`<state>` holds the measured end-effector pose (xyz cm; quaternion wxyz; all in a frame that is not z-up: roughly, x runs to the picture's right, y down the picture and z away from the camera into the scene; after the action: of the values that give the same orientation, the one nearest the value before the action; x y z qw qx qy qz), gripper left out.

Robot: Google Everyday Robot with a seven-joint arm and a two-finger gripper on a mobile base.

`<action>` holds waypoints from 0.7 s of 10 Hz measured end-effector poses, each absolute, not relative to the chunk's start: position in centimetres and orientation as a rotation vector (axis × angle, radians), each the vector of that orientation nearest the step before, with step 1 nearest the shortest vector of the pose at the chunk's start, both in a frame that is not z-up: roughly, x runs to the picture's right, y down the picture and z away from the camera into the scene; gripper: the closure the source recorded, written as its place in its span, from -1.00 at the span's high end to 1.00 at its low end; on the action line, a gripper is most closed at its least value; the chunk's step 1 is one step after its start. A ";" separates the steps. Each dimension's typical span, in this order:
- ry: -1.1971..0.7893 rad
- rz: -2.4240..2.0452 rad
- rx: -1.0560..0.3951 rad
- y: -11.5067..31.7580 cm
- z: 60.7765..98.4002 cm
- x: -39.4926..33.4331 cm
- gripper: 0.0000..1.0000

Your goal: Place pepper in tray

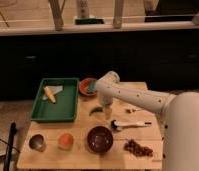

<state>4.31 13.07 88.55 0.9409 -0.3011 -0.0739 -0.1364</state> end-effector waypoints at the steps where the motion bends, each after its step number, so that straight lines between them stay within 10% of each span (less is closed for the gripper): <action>1: -0.151 -0.272 -0.617 13.2 88.8 4.4 0.41; 7: -0.175 -0.247 -0.640 14.8 90.5 4.9 -0.80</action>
<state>4.92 14.78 90.51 0.9379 -0.3136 -0.0857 -0.1208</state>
